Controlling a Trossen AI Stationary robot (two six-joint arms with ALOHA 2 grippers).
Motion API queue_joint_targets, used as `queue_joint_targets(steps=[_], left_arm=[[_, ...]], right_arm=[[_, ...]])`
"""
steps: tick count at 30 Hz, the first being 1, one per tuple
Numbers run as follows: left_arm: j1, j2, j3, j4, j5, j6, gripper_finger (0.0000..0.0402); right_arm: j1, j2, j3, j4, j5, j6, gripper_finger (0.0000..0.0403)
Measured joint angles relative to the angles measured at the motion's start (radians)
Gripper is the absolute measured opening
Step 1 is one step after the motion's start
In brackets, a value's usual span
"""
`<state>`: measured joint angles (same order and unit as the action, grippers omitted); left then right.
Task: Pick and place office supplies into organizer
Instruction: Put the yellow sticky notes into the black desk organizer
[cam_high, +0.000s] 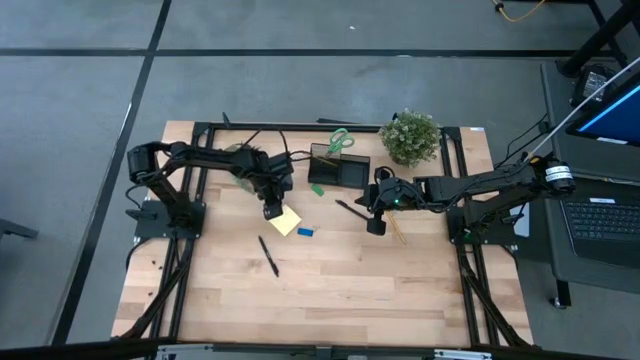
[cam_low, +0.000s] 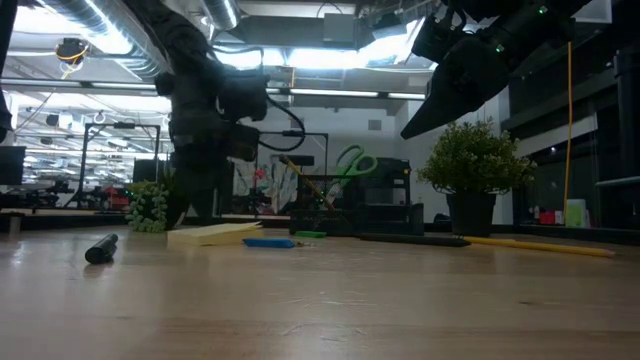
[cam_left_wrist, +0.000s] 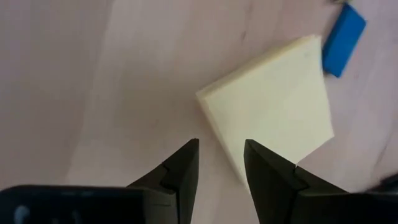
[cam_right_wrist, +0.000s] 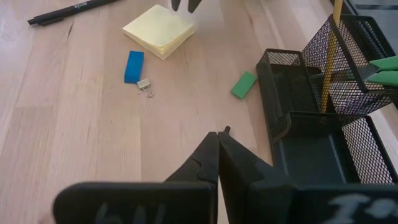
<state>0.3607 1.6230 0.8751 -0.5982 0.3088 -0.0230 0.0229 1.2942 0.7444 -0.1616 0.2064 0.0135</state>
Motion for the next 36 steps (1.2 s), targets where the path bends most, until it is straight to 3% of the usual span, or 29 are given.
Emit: queue_joint_targets(steps=[7, 15, 29, 36], left_arm=[[-0.007, 0.000, -0.005, 0.072, 0.063, -0.009, 0.0123], [-0.006, 0.000, -0.005, 0.069, 0.007, -0.009, 0.0123], [-0.012, 0.057, -0.006, 0.059, 0.013, -0.020, 0.0123], [-0.011, 0.079, -0.004, 0.089, 0.079, -0.019, 0.0123]], right_arm=[[0.000, 0.000, 0.000, 0.000, 0.000, 0.001, 0.0010], [0.000, 0.000, 0.000, 0.000, 0.000, 0.002, 0.0010], [0.000, 0.000, 0.000, 0.000, 0.000, 0.002, 0.0010], [0.000, 0.000, 0.000, 0.000, 0.000, 0.001, 0.0010]])
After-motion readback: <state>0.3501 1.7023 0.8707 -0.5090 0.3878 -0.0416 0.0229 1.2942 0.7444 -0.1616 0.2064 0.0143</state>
